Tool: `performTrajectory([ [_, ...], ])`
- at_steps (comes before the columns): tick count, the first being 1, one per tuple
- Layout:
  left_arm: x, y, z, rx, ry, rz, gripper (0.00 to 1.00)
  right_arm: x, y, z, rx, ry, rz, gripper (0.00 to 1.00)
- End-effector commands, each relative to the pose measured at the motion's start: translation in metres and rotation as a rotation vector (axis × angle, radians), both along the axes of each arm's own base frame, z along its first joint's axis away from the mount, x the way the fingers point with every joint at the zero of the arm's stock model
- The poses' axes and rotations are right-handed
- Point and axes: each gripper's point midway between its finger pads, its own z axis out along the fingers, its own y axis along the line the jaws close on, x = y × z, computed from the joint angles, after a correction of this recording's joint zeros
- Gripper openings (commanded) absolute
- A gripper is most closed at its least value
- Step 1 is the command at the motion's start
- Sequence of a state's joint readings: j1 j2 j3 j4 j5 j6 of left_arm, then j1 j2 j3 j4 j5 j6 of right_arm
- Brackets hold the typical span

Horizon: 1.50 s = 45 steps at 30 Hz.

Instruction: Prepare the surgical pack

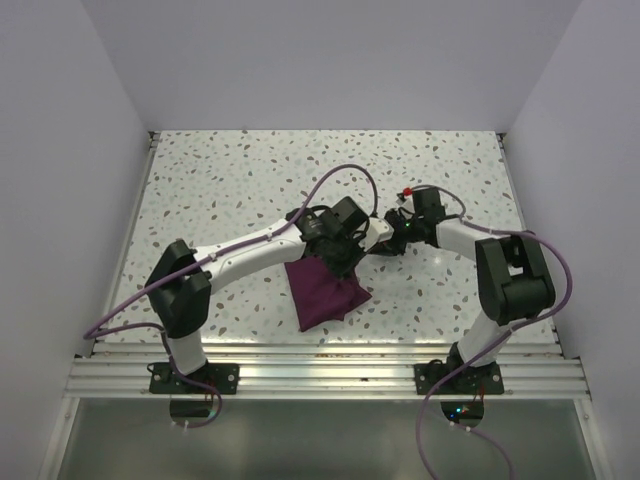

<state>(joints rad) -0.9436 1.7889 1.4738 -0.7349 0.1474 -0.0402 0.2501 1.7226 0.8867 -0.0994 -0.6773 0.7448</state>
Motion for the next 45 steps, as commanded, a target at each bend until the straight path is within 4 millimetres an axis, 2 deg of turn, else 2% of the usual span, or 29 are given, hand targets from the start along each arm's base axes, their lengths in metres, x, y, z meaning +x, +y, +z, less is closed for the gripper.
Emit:
performTrajectory([
  [1,-0.001,-0.011,0.001,-0.044,-0.004,-0.048,0.13,0.016,-0.018,0.035,-0.058,-0.09,0.016,0.24],
  [2,-0.005,-0.01,-0.001,-0.046,0.009,-0.055,0.2,0.015,-0.018,0.039,-0.061,-0.082,0.024,0.35],
  [3,-0.006,-0.01,0.0,-0.053,0.014,-0.058,0.3,0.021,-0.016,0.047,-0.051,-0.103,0.028,0.39],
  [4,-0.009,-0.01,0.001,-0.068,0.016,-0.069,0.44,0.024,-0.014,0.052,-0.034,-0.118,0.031,0.49],
  [6,-0.011,-0.01,0.006,-0.087,0.008,-0.072,0.53,0.026,-0.006,0.059,0.013,-0.105,0.045,0.56],
  [7,-0.009,-0.011,0.017,-0.12,-0.02,-0.067,0.62,0.027,-0.004,0.061,0.025,-0.106,0.05,0.59],
  [8,-0.005,-0.006,0.017,-0.121,-0.032,-0.039,0.65,0.028,-0.001,0.063,0.036,-0.104,0.061,0.64],
  [9,-0.001,-0.003,0.022,-0.132,-0.047,-0.014,0.7,0.031,0.004,0.069,0.054,-0.113,0.078,0.67],
  [10,0.013,0.005,0.036,-0.163,-0.082,0.06,0.81,0.032,0.006,0.064,0.054,-0.096,0.09,0.68],
  [11,0.019,0.013,0.039,-0.171,-0.09,0.102,0.82,0.028,0.011,0.061,0.051,-0.07,0.112,0.7],
  [12,0.027,0.018,0.047,-0.195,-0.108,0.147,0.82,0.032,0.015,0.067,0.057,-0.086,0.134,0.71],
  [13,0.04,0.033,0.068,-0.242,-0.146,0.219,0.81,0.031,0.02,0.061,0.065,-0.064,0.155,0.71],
  [15,0.045,0.048,0.073,-0.292,-0.137,0.295,0.77,0.032,0.029,0.065,0.059,-0.071,0.188,0.72],
  [16,0.052,0.062,0.081,-0.31,-0.146,0.343,0.68,0.032,0.032,0.061,0.059,-0.057,0.199,0.72],
  [17,0.05,0.068,0.075,-0.304,-0.119,0.37,0.61,0.027,0.037,0.058,0.053,-0.033,0.219,0.73],
  [18,0.045,0.074,0.069,-0.289,-0.093,0.377,0.47,0.031,0.04,0.061,0.054,-0.042,0.229,0.73],
  [19,0.042,0.079,0.06,-0.269,-0.07,0.39,0.42,0.028,0.045,0.055,0.051,-0.023,0.246,0.73],
  [22,0.029,0.084,0.04,-0.243,-0.009,0.395,0.27,0.028,0.052,0.051,0.04,-0.013,0.262,0.72],
  [26,0.011,0.089,0.0,-0.176,0.127,0.411,0.13,0.025,0.062,0.043,0.04,0.016,0.284,0.71],
  [28,0.005,0.095,-0.02,-0.119,0.18,0.433,0.03,0.026,0.066,0.042,0.044,0.021,0.291,0.71],
  [33,0.006,0.109,-0.047,-0.051,0.22,0.495,0.0,0.034,0.071,0.027,0.042,0.045,0.294,0.68],
  [38,0.025,0.127,-0.064,0.033,0.212,0.584,0.0,0.046,0.079,0.022,0.07,0.058,0.258,0.59],
  [39,0.029,0.129,-0.071,0.049,0.224,0.589,0.0,0.047,0.08,0.021,0.072,0.061,0.254,0.51],
  [41,0.043,0.129,-0.07,0.047,0.214,0.59,0.0,0.049,0.08,0.019,0.073,0.065,0.24,0.43],
  [42,0.046,0.13,-0.079,0.071,0.232,0.59,0.0,0.048,0.079,0.017,0.068,0.07,0.233,0.38],
  [43,0.06,0.128,-0.075,0.064,0.211,0.588,0.0,0.049,0.078,0.021,0.067,0.055,0.229,0.27],
  [45,0.073,0.131,-0.086,0.092,0.216,0.594,0.0,0.045,0.073,0.018,0.052,0.064,0.206,0.17],
])
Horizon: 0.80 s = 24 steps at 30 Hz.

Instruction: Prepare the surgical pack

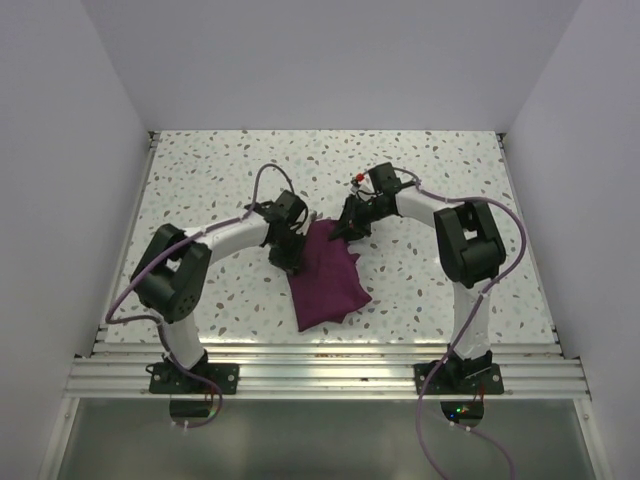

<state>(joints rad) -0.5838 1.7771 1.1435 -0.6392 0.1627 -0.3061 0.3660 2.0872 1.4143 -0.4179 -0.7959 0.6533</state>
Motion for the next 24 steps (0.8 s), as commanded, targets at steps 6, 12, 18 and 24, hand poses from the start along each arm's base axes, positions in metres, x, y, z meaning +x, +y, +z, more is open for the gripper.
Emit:
performTrajectory([
  [6,0.099,-0.001,-0.008,0.001,-0.085,0.01,0.0,-0.008,-0.025,0.018,0.008,-0.033,-0.185,0.0],
  [12,0.161,-0.009,0.018,-0.005,-0.167,0.012,0.01,-0.023,-0.03,0.027,0.021,-0.057,-0.306,0.07],
  [18,0.15,-0.009,0.07,-0.074,-0.211,0.021,0.52,-0.024,-0.041,0.042,-0.057,-0.102,-0.254,0.69],
  [24,0.113,-0.036,0.125,-0.199,-0.272,-0.035,0.73,-0.03,-0.085,0.054,-0.141,-0.122,-0.294,0.82],
])
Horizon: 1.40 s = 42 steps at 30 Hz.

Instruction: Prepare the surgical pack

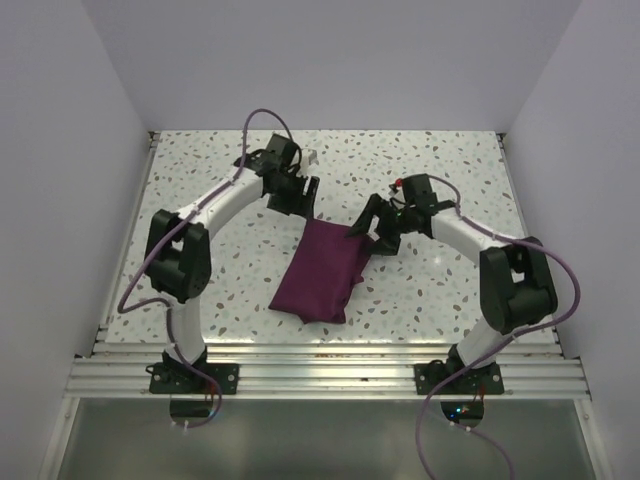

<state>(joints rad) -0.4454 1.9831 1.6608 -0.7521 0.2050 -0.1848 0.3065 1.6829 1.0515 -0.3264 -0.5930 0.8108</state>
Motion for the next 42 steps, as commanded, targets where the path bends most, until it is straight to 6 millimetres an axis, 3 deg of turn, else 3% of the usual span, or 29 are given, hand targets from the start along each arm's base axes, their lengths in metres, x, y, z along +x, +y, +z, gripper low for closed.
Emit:
performTrajectory([
  [1,-0.023,-0.025,0.055,-0.086,-0.077,-0.035,0.75,0.003,-0.04,0.022,-0.051,-0.04,-0.058,0.83],
  [5,-0.039,-0.052,0.065,-0.055,-0.093,-0.056,0.81,-0.006,-0.066,0.024,-0.087,-0.033,-0.096,0.87],
  [6,-0.044,-0.071,0.068,-0.05,-0.101,-0.088,0.8,-0.006,-0.071,0.024,-0.103,-0.04,-0.108,0.87],
  [8,-0.048,-0.077,0.062,0.016,-0.095,-0.085,0.72,-0.012,-0.077,0.018,-0.134,-0.02,-0.115,0.88],
  [9,-0.049,-0.095,0.059,0.037,-0.101,-0.116,0.7,-0.013,-0.081,0.016,-0.145,-0.015,-0.131,0.88],
  [11,-0.048,-0.098,0.051,0.131,-0.116,-0.115,0.65,-0.016,-0.084,0.011,-0.151,0.0,-0.147,0.87],
  [12,-0.051,-0.112,0.047,0.148,-0.127,-0.142,0.64,-0.017,-0.087,0.008,-0.154,0.005,-0.156,0.85],
  [15,-0.059,-0.12,0.03,0.219,-0.117,-0.163,0.64,-0.02,-0.092,0.002,-0.147,0.015,-0.167,0.8],
  [21,-0.075,-0.125,0.015,0.321,-0.132,-0.18,0.68,-0.029,-0.107,-0.01,-0.13,0.026,-0.202,0.77],
  [27,-0.076,-0.125,0.003,0.407,-0.172,-0.172,0.71,-0.036,-0.104,-0.013,-0.112,0.023,-0.19,0.77],
  [36,-0.079,-0.131,-0.012,0.401,-0.153,-0.187,0.6,-0.031,-0.097,-0.021,-0.069,0.011,-0.171,0.7],
  [42,-0.084,-0.131,-0.025,0.411,-0.123,-0.207,0.58,-0.028,-0.09,-0.023,-0.043,0.009,-0.165,0.66],
])
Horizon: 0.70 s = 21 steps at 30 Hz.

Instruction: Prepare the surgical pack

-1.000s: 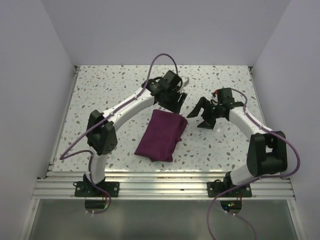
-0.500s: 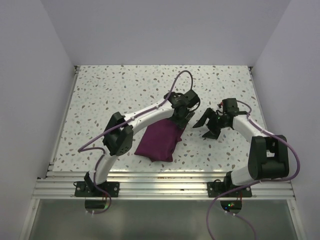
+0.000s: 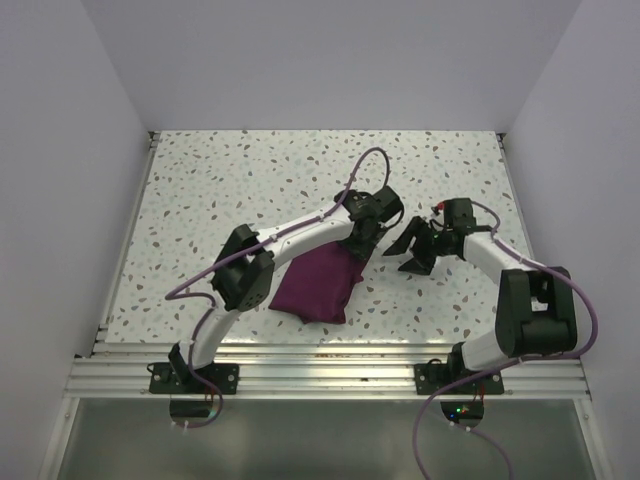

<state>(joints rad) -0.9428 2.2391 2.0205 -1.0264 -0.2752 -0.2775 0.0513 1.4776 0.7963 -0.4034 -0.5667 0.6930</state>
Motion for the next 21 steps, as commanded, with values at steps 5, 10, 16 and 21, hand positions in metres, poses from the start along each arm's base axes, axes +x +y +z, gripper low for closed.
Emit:
performTrajectory([
  [5,0.002,-0.003,-0.009,0.002,0.007,-0.007,0.36,0.005,0.038,0.003,0.069,-0.042,0.103,0.61],
  [10,0.004,-0.004,0.004,-0.047,0.002,-0.002,0.05,0.015,0.061,0.001,0.117,-0.082,0.123,0.36],
  [16,0.005,-0.001,0.023,-0.119,0.011,0.015,0.0,0.027,0.078,0.002,0.178,-0.105,0.13,0.2],
  [21,0.004,-0.005,0.038,-0.189,0.031,0.013,0.0,0.029,0.085,-0.006,0.206,-0.097,0.135,0.08],
])
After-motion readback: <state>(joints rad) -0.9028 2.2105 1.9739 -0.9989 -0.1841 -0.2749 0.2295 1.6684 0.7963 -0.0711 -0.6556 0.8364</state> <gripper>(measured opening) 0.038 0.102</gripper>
